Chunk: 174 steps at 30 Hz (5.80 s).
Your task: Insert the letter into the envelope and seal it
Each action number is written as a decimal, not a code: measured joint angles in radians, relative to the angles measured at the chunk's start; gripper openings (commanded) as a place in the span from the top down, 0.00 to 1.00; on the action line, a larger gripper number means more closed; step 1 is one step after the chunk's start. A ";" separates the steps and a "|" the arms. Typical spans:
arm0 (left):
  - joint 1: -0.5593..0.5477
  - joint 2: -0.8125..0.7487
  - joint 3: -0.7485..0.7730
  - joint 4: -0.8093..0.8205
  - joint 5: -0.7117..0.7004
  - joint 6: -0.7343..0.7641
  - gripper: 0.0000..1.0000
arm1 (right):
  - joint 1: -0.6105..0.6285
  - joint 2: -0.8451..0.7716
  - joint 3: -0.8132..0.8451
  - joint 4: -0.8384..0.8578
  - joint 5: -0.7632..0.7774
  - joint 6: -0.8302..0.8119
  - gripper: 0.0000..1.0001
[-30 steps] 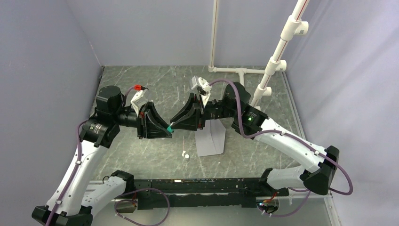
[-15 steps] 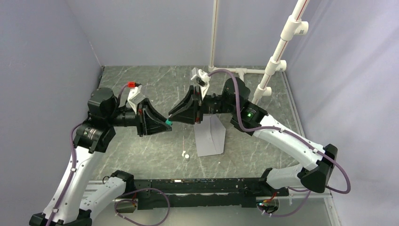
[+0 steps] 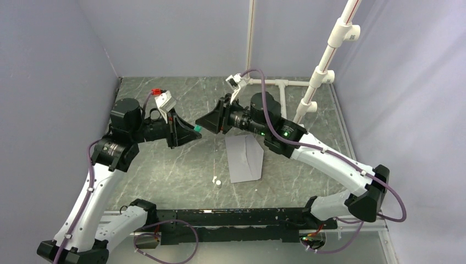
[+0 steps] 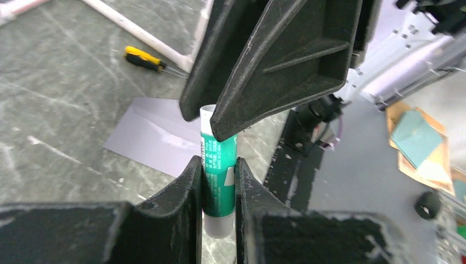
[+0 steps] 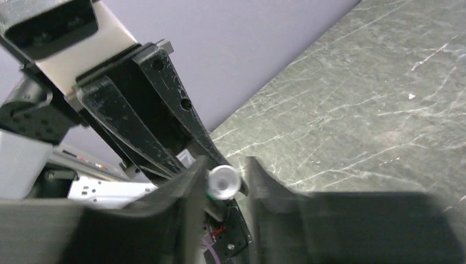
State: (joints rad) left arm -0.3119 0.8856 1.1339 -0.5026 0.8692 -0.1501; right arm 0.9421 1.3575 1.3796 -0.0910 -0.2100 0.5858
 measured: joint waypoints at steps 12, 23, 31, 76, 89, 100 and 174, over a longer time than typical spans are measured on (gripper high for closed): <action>-0.011 0.012 0.000 -0.024 0.328 0.039 0.98 | -0.090 -0.099 -0.148 0.157 -0.484 -0.174 0.60; -0.007 0.016 0.000 -0.025 0.365 0.037 0.98 | -0.101 -0.074 -0.133 0.173 -0.620 -0.162 1.00; 0.007 0.017 0.000 -0.019 0.232 0.030 0.98 | -0.112 -0.038 -0.111 0.150 -0.482 0.026 1.00; -0.020 0.058 -0.064 -0.051 0.023 0.101 0.98 | -0.112 0.060 -0.064 -0.037 -0.338 0.249 0.74; -0.020 0.054 -0.064 0.011 0.022 -0.060 0.41 | -0.117 -0.044 -0.167 0.066 -0.292 0.236 1.00; -0.024 0.056 -0.091 0.281 0.106 -0.390 0.56 | -0.150 -0.138 -0.214 0.193 -0.291 0.261 1.00; -0.026 0.059 -0.074 0.166 0.152 -0.237 0.98 | -0.151 -0.065 -0.144 0.067 -0.372 0.220 0.56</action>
State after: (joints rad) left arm -0.3382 0.9443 1.0595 -0.3363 1.0210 -0.3870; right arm 0.7906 1.2922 1.2354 -0.0238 -0.5823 0.8062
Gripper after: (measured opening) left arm 0.157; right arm 0.327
